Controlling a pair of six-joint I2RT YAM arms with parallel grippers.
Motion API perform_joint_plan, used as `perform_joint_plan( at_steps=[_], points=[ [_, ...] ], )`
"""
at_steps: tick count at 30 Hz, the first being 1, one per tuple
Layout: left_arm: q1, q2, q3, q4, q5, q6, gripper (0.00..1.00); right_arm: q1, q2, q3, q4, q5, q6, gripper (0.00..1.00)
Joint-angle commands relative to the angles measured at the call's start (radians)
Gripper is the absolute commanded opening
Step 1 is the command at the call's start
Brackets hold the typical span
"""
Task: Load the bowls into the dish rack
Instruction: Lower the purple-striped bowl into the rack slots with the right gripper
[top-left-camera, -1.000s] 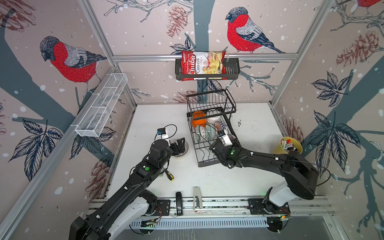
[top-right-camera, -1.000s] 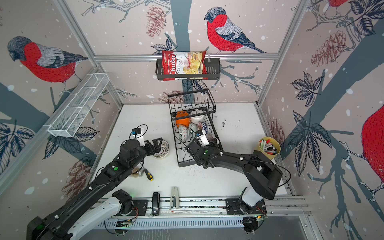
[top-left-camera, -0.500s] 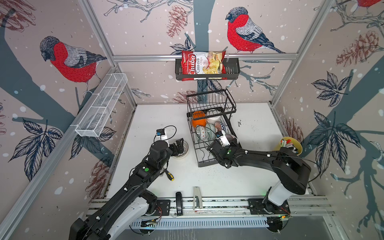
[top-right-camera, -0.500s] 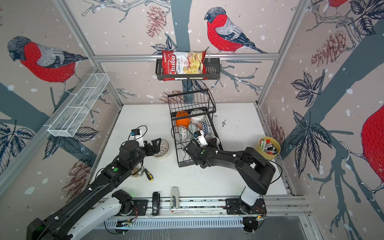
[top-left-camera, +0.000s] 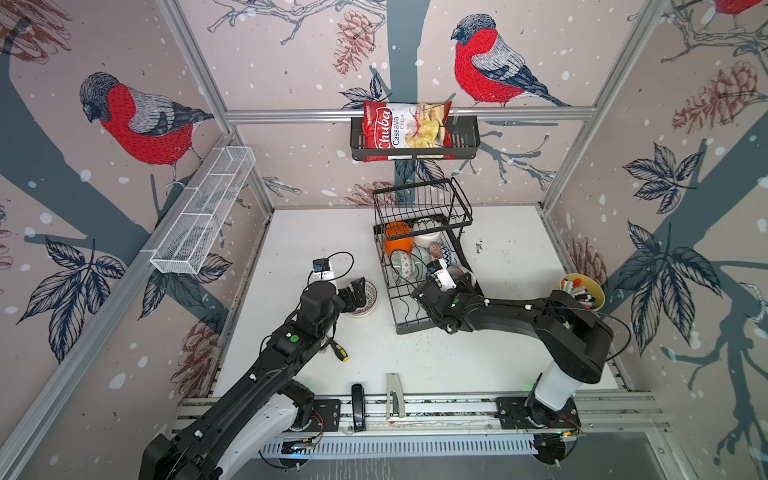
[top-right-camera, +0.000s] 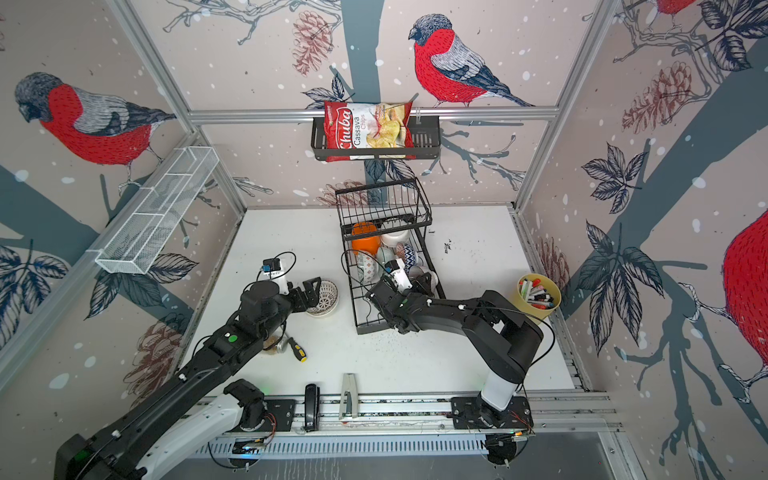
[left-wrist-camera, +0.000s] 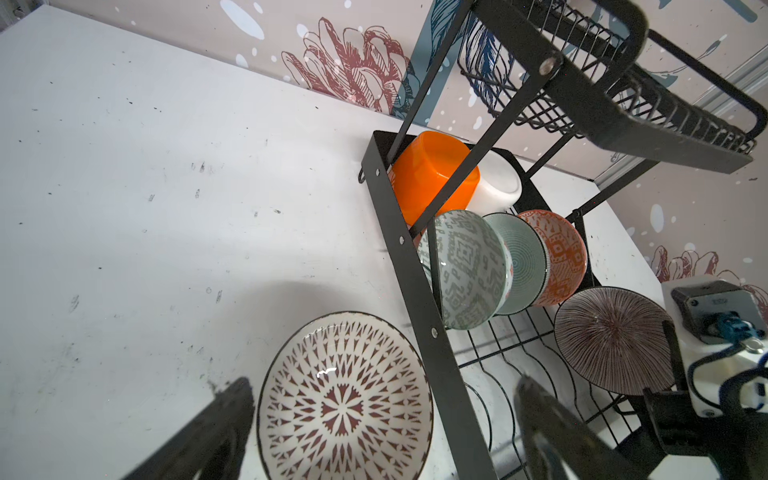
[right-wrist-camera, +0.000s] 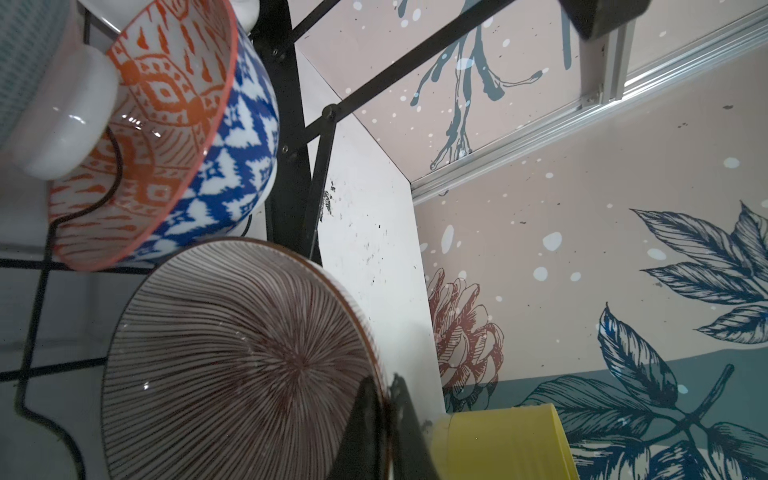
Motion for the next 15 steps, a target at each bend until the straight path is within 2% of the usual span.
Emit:
perform_joint_plan(
  at_steps=[1,10,15],
  points=[
    [0.003,-0.005,-0.006,0.032,-0.009,0.013,0.97,0.010,0.022,-0.007,0.023,0.024,-0.009,0.00],
    [0.005,-0.009,-0.007,0.025,-0.009,0.016,0.97,0.052,0.093,-0.003,-0.073,0.028,0.103,0.00],
    [0.006,-0.016,-0.005,0.022,-0.009,0.017,0.97,0.068,0.097,-0.013,-0.076,-0.002,0.111,0.00]
  ],
)
